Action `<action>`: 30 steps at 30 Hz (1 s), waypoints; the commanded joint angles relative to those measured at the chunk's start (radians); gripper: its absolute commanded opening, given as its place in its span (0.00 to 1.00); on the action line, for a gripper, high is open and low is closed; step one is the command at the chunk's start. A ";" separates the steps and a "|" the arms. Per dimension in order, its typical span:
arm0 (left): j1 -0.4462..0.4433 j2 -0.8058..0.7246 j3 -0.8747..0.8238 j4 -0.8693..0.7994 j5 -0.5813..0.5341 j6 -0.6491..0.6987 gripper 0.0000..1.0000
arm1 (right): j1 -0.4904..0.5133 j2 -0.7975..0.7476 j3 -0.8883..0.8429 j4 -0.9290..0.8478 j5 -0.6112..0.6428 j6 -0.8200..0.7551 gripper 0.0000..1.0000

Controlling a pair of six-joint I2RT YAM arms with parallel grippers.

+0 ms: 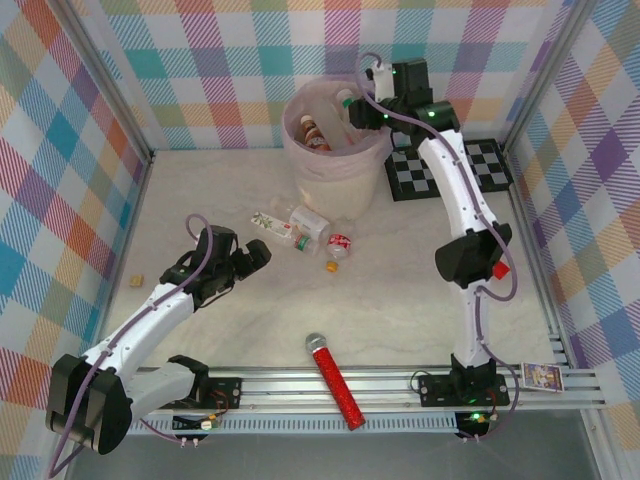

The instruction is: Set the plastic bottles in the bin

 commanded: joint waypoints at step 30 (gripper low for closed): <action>-0.012 0.343 0.177 0.233 -0.060 -0.212 1.00 | -0.039 -0.797 -0.927 0.133 -0.021 0.162 0.99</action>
